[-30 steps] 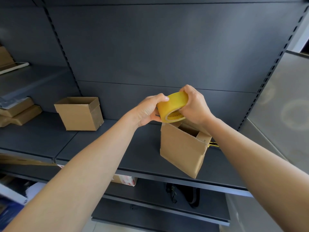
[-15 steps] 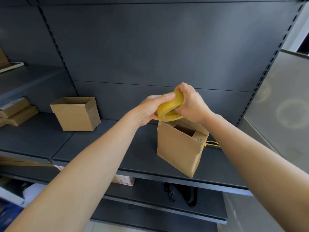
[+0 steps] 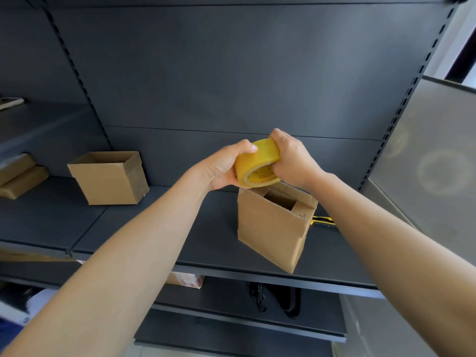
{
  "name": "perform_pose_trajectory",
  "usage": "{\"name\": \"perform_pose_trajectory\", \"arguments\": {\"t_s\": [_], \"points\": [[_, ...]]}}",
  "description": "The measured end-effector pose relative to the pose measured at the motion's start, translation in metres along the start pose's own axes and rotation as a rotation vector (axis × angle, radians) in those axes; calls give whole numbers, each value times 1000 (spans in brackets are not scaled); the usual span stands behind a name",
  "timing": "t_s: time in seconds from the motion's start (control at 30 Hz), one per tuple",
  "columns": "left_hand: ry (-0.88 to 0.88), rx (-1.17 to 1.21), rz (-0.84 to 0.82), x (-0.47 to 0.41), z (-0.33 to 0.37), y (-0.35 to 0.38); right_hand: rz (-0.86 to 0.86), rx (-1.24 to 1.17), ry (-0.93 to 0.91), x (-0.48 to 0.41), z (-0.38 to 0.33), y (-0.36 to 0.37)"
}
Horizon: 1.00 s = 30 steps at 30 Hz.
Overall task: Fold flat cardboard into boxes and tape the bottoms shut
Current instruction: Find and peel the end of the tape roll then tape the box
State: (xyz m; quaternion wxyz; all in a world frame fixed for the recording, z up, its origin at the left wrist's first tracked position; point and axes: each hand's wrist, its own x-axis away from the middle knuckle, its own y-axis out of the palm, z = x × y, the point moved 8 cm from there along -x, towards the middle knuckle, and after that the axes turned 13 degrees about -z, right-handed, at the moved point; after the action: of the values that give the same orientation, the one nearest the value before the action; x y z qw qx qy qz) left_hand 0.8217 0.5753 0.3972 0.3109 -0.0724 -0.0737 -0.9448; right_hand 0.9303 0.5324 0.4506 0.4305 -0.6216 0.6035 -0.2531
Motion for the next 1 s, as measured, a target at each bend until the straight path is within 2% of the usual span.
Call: {"name": "perform_pose_trajectory", "arguments": {"t_s": [0.37,0.47,0.57,0.63,0.7,0.83,1.0], "points": [[-60,-109,131,2,3,-7,-72,271,-29,-9,-16,15],[-36,-112,143,10,5,-14,-38,169,-62,-11,-24,15],[54,29,72,19,3,-23,22,-210,-51,-12,-20,7],[140,190,86,27,3,-32,0,-426,-10,-12,-11,8],[179,251,92,32,2,-36,-17,-437,17,-14,-8,14],[171,294,131,37,0,-36,148,-429,46,-17,-13,13],[116,330,218,52,-4,-42,137,-298,-6,-22,-33,12]]}}
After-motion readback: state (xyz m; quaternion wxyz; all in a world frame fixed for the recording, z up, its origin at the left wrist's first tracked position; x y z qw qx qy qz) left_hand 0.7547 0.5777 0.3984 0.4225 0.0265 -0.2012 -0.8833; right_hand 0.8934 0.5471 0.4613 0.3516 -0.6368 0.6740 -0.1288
